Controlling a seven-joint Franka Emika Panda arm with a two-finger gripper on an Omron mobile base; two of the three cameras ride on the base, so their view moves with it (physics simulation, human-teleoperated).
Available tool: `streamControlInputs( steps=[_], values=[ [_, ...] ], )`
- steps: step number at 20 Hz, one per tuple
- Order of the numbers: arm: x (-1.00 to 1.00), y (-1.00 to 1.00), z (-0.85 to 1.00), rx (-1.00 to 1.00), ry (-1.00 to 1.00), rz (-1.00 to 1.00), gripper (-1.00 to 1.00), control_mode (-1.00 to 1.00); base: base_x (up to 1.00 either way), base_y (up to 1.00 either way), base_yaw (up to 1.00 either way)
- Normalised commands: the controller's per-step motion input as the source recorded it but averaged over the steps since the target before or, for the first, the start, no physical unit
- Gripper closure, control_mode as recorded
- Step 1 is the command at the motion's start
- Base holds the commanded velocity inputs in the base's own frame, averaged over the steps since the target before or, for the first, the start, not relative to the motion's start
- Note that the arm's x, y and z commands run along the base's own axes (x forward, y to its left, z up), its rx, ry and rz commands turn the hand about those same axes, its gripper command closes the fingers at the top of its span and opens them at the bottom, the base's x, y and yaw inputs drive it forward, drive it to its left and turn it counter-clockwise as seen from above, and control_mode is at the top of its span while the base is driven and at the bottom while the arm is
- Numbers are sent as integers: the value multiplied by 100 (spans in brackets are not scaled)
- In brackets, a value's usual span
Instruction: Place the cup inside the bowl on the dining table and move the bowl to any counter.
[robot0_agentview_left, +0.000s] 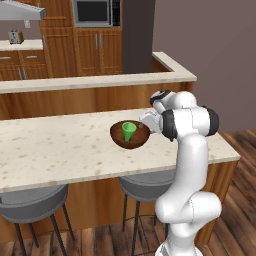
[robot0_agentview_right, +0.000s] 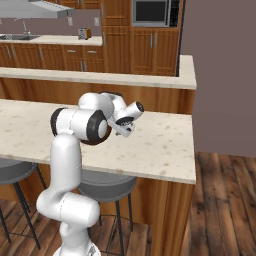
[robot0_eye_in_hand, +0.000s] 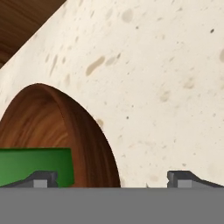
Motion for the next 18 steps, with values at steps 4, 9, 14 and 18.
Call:
streamControlInputs(
  steps=[4,9,14,18],
  values=[
    [0,3,0,0,0,0,-100,-100,0,0,0],
    [0,8,0,0,0,0,100,-100,0,0,0],
    [0,3,0,0,0,0,100,-100,0,0,0],
    [-1,2,0,0,0,0,100,-100,0,0,0]
  ],
)
